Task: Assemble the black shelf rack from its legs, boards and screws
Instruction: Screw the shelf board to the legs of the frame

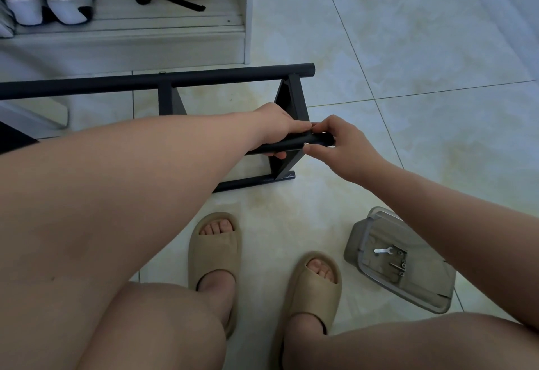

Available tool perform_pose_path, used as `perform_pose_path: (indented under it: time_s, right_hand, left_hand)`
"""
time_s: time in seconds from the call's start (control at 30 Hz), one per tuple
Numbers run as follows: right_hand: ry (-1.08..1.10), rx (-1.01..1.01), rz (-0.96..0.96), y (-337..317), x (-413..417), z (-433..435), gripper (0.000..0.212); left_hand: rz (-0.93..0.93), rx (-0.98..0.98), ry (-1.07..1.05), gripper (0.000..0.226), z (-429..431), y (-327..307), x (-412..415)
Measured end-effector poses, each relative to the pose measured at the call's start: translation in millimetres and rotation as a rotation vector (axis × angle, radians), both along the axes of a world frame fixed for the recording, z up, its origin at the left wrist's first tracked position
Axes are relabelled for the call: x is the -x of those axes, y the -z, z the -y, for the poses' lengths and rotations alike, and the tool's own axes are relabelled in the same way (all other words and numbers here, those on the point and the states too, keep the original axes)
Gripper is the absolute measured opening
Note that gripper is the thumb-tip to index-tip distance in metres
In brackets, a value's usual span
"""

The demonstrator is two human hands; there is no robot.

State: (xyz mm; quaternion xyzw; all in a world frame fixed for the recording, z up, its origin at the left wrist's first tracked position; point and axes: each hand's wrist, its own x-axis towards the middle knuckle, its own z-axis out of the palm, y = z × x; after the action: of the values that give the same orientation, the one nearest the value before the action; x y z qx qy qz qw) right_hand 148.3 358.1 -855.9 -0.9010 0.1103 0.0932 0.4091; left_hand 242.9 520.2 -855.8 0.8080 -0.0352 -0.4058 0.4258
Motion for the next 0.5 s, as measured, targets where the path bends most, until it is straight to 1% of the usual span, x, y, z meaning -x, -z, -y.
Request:
perform_pose_path:
  time_s: [0.07, 0.2, 0.3, 0.5]
  right_hand:
    - [0.01, -0.023, -0.001, -0.8, 0.2, 0.6, 0.026]
    - [-0.03, 0.043, 0.01, -1.8, 0.9, 0.3, 0.027]
    - [-0.013, 0.007, 0.007, -1.4, 2.3, -0.7, 0.028]
    - [0.006, 0.005, 0.005, 0.2, 3.7, -0.7, 0.029]
  left_hand:
    - [0.008, -0.01, 0.012, 0.052, 1.1, -1.4, 1.2]
    - [0.027, -0.027, 0.03, 0.048, 1.3, -5.2, 3.2]
    - [0.04, -0.033, 0.038, 0.044, 1.8, -7.4, 4.7]
    - [0.043, -0.033, 0.03, 0.041, 1.7, -10.1, 6.6]
